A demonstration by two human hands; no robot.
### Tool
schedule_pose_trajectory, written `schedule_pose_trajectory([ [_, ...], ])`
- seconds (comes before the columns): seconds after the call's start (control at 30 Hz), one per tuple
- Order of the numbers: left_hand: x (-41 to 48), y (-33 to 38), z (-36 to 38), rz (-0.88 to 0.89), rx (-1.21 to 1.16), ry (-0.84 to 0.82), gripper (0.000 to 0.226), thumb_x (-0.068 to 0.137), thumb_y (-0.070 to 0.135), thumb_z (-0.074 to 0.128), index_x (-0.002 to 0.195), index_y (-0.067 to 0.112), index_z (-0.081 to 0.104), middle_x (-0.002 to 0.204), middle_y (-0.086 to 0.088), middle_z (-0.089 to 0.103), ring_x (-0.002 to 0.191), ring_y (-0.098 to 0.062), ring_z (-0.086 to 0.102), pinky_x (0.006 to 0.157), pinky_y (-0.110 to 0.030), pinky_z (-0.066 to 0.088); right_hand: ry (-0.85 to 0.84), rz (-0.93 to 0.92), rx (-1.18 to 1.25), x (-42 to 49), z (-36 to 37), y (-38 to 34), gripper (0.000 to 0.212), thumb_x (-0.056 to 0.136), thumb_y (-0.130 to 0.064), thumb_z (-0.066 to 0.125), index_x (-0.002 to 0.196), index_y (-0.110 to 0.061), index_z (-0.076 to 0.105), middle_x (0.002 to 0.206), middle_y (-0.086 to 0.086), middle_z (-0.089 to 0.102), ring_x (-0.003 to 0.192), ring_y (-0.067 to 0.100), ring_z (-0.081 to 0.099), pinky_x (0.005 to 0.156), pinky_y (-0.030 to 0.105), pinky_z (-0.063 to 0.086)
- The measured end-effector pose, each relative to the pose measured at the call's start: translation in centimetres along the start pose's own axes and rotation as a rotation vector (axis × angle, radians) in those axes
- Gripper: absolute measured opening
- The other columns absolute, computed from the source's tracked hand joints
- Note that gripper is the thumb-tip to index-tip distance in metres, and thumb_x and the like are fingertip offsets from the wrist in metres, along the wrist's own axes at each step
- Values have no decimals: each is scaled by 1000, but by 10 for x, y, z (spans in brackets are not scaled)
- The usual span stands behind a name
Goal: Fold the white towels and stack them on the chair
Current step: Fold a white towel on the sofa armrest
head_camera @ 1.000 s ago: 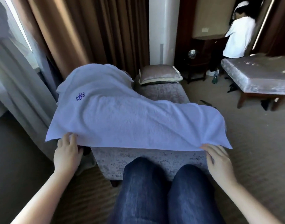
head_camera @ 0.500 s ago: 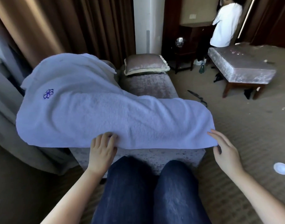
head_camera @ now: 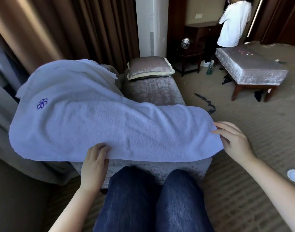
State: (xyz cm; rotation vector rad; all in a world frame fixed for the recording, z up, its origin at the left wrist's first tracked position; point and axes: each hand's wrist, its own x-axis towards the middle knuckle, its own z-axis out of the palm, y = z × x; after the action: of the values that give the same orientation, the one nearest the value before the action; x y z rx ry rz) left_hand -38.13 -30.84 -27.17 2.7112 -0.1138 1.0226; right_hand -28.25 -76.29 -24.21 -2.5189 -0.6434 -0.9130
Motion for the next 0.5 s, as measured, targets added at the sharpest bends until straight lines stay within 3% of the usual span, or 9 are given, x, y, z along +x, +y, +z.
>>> schedule_pose_trajectory([
  [0.1,3,-10,-11,-6,1,-38,24,83,12,48,96,4,67,99,-9,64,92,-29,54,80,-41,43,-43,21,54,-5,-5,-6,26,85,1,46,95,2,70,112,13,68,114,21,54,104,19,35],
  [0.23,3,-19,-32,-13,-84,-129,27,86,23,40,91,10,63,87,-1,62,82,-26,55,75,-36,39,-50,90,101,-32,-10,-20,56,103,-37,32,96,6,68,106,13,66,106,18,55,99,15,33],
  [0.37,-11,-21,-43,56,-135,-236,17,88,30,45,87,20,58,82,12,54,74,-20,54,69,-30,36,-29,194,142,-60,-5,-29,67,104,-45,28,93,9,67,98,16,67,99,18,54,96,12,32],
  [0.43,-9,-25,-46,-6,-165,-236,2,89,24,59,90,22,58,82,11,56,75,-20,54,67,-28,37,18,224,183,-63,-6,-32,63,103,-42,31,90,8,66,93,12,66,94,15,54,94,8,33],
  [0.5,2,-26,-51,-90,-233,-225,24,85,9,70,91,27,54,82,16,57,77,-16,52,67,-24,36,84,278,228,-60,-9,-34,58,101,-42,34,81,5,62,83,6,63,81,9,53,82,7,37],
])
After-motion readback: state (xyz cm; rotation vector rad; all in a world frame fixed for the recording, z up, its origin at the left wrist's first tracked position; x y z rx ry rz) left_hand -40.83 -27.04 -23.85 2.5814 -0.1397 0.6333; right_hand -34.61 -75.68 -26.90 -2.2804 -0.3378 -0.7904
